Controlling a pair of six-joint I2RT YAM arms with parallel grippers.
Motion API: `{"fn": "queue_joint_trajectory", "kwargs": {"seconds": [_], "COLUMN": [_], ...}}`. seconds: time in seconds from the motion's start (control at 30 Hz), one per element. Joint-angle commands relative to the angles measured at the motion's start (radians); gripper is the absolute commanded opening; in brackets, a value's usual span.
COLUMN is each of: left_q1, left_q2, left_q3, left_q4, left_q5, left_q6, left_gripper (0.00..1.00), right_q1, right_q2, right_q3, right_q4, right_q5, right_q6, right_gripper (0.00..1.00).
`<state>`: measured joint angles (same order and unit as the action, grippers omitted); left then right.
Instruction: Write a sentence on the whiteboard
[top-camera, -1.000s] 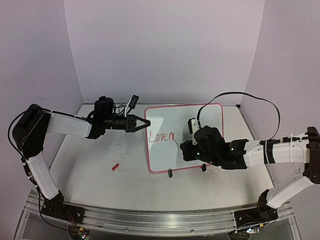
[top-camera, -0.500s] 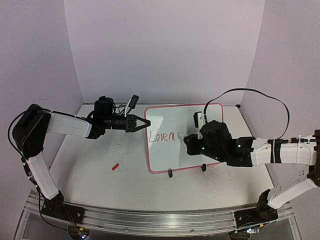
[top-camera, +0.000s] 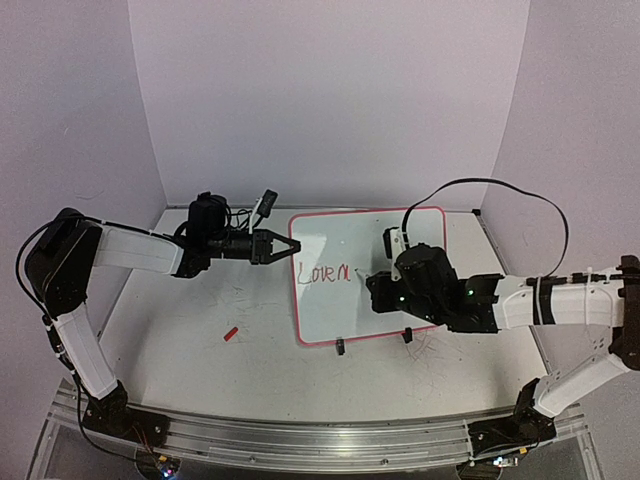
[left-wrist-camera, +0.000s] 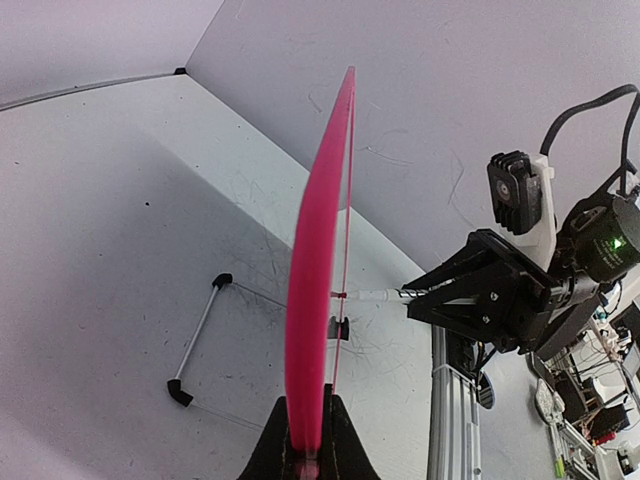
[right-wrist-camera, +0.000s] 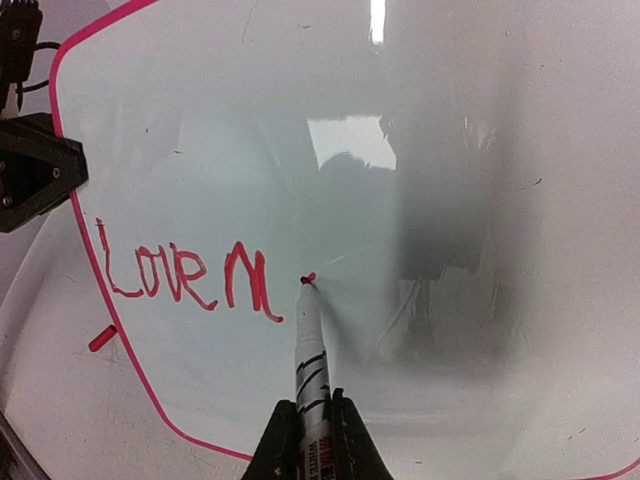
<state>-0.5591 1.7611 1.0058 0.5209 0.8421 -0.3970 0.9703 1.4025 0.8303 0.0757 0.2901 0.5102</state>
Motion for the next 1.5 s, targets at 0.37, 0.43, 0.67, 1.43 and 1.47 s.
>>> {"fn": "queue_joint_trajectory", "kwargs": {"seconds": [0.37,0.43,0.67,1.43,1.47], "left_q1": [0.004,0.004,0.004,0.004,0.004], "left_q2": [-0.005,-0.005,-0.003,-0.007,-0.007], "left_q3": [-0.01,-0.009,-0.009,-0.011,-0.011], "left_q4": [-0.004,-0.004,-0.004,-0.005,-0.005], "left_q5": [-0.043,-0.043,-0.045,-0.047,-0.047], "left_q6": [0.04,0.04,0.04,0.036,0.036], "left_gripper": [0.0,0.0,0.0,0.0,0.0], "right_q1": [-0.005,-0.002,-0.001,-0.009,-0.012], "right_q2": [0.048,0.046,0.018,-0.016,-0.017], "right_q3": [0.047,0.033,-0.003,-0.009,-0.007], "right_q4": [0.019,0.012,-0.011,-0.045,-0.046], "right_q5": [-0.023,-0.033,-0.022,0.021,0.025], "right_q6": [-0.026,-0.018,-0.004,-0.005,-0.009], "right_gripper": [0.0,0.0,0.0,0.0,0.0]}}
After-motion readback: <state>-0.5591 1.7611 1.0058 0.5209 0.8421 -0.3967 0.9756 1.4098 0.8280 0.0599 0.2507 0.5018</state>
